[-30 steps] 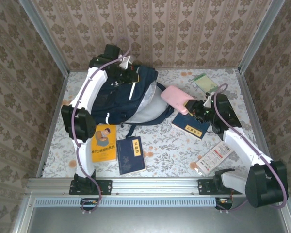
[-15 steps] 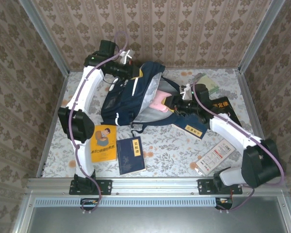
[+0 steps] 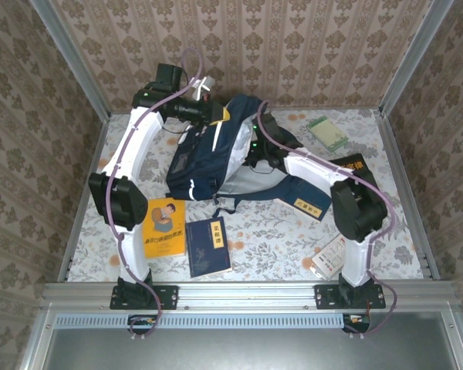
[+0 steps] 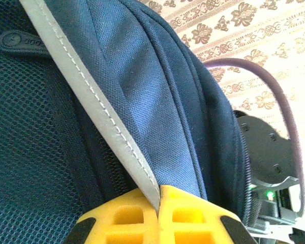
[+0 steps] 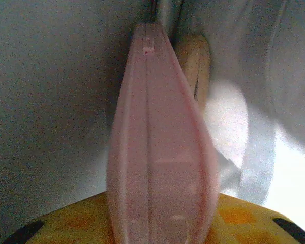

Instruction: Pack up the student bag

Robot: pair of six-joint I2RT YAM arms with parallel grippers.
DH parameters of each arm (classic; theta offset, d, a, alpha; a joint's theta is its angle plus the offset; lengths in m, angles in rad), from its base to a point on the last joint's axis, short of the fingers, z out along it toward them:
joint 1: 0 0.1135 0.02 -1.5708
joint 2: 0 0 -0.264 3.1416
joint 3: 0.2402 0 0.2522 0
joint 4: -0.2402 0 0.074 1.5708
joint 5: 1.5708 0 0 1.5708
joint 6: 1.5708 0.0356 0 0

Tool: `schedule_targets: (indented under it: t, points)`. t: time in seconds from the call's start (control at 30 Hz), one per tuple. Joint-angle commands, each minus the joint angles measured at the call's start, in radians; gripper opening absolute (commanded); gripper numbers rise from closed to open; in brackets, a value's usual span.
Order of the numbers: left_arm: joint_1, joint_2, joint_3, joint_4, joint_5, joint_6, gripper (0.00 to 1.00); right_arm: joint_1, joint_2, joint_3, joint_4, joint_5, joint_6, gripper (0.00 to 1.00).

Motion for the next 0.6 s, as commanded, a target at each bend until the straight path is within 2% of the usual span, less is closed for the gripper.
schedule_targets:
  t: [0.0,0.1,0.23,0.33,0.4,0.57]
  points:
    - [-0.008,-0.079,0.023,0.117,0.111,-0.015,0.0,0.019,0.102,0.09,-0.013,0.097,0.065,0.52]
    - [-0.006,-0.078,0.024,0.126,0.108,-0.025,0.0,0.024,0.158,0.149,-0.001,0.106,0.06,0.73]
    - [0.004,-0.078,0.021,0.125,0.095,-0.033,0.0,0.023,0.136,0.157,-0.004,0.133,-0.001,0.87]
    - [0.02,-0.083,0.021,0.121,0.057,-0.044,0.0,0.02,0.099,0.157,-0.045,0.142,-0.066,0.92]
    - [0.037,-0.085,0.015,0.126,0.031,-0.061,0.0,0.019,0.075,0.173,-0.116,0.144,-0.13,0.99]
    - [0.076,-0.102,-0.031,0.195,-0.019,-0.118,0.0,0.019,0.002,0.149,-0.207,0.169,-0.22,1.0]
